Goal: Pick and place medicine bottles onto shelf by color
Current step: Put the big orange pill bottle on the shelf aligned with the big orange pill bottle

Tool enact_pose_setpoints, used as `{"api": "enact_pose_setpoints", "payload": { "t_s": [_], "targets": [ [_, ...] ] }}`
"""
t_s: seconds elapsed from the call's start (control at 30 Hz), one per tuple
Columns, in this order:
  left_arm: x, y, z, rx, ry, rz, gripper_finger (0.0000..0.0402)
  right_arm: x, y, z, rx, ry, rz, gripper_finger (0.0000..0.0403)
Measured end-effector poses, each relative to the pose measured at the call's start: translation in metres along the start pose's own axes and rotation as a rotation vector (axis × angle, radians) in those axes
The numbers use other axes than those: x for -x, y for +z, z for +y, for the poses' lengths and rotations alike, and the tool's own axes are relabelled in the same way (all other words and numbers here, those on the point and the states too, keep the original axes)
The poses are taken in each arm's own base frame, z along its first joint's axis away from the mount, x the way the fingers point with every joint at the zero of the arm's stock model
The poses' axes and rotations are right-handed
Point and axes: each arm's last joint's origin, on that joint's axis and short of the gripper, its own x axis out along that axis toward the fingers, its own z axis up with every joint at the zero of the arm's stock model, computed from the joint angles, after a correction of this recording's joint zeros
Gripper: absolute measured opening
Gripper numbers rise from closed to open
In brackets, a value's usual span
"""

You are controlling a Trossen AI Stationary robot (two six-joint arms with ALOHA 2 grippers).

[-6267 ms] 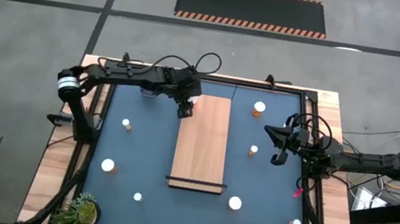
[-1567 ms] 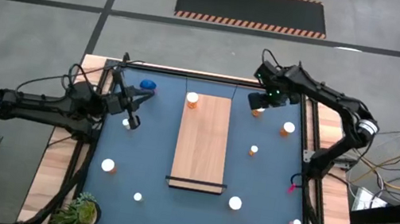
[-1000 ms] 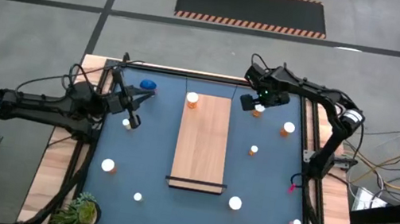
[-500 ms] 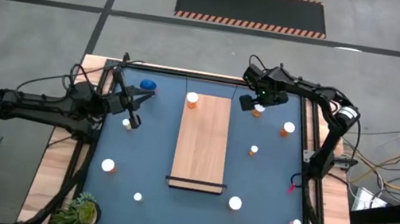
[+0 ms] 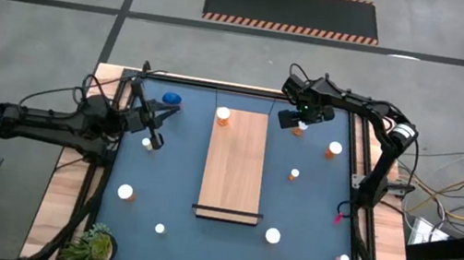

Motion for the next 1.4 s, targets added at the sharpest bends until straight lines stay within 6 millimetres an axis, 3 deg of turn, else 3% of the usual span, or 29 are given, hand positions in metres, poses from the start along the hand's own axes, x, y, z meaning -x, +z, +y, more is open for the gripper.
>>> {"api": "enact_pose_setpoints", "payload": {
  "t_s": [0.2, 0.43, 0.67, 0.9, 1.1, 1.4],
  "targets": [
    [-0.001, 0.000, 0.000, -0.001, -0.002, 0.001, 0.0004, 0.013, 0.000, -0.001, 0.035, -0.012, 0.030, 0.0209],
    [-0.001, 0.000, 0.000, -0.004, -0.001, 0.000, 0.0004, 0.057, -0.015, 0.013, 0.228, -0.040, 0.085, 0.0215],
    [-0.001, 0.000, 0.000, -0.005, -0.001, 0.000, 0.0004, 0.100, -0.059, 0.056, 0.556, 0.145, 0.046, 0.0208],
    [-0.001, 0.000, 0.000, -0.004, 0.004, -0.005, 0.0004, 0.110, -0.090, 0.107, 0.709, 0.271, -0.125, 0.0208],
    [-0.001, 0.001, 0.000, -0.003, 0.006, -0.007, 0.0004, 0.100, -0.085, 0.133, 0.728, 0.313, -0.183, 0.0208],
    [-0.001, 0.001, 0.000, -0.007, 0.005, -0.007, 0.0004, 0.093, -0.049, 0.161, 0.752, 0.224, -0.291, 0.0208]
  ]
}}
